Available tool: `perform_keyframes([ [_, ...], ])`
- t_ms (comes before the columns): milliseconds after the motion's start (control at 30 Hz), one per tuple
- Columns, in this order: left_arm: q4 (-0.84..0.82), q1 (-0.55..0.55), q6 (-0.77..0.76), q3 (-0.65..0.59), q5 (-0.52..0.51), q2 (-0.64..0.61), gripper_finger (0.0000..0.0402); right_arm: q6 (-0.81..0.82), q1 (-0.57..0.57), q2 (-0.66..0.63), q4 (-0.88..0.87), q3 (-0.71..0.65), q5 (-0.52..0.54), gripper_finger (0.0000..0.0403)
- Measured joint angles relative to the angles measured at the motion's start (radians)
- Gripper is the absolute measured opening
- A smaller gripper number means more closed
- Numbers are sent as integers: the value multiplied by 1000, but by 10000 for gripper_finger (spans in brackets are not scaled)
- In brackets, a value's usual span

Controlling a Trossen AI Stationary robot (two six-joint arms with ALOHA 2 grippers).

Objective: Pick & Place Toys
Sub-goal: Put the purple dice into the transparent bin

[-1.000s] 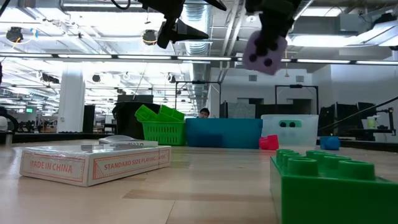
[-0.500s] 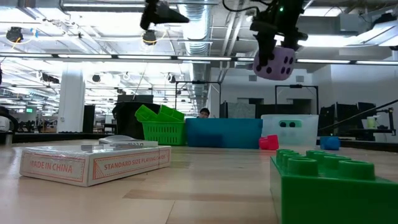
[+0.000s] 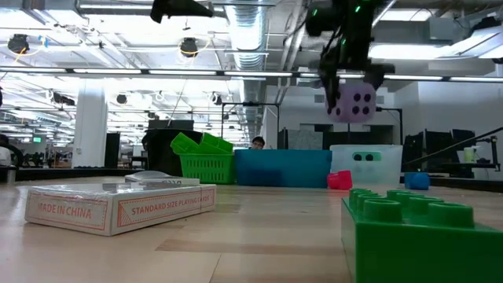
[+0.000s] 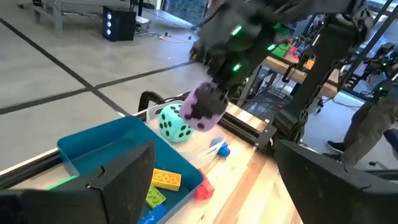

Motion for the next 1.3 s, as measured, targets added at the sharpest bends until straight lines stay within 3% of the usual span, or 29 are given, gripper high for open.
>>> perform_keyframes([
  [233, -16, 0, 0, 0, 3, -3, 324, -119, 4, 156, -23, 0, -94, 383],
  [400, -22, 0, 0, 0, 3, -3, 324, -80, 29, 207, -74, -1, -62, 384],
  [600, -23, 0, 0, 0, 2, -3, 324, 18, 21, 199, -84, 0, -56, 384],
  [800, -23, 0, 0, 0, 2, -3, 324, -29, -1, 195, -109, 0, -68, 385],
  [1300, -23, 0, 0, 0, 1, -2, 324, 48, -7, 195, -86, 0, -117, 399],
])
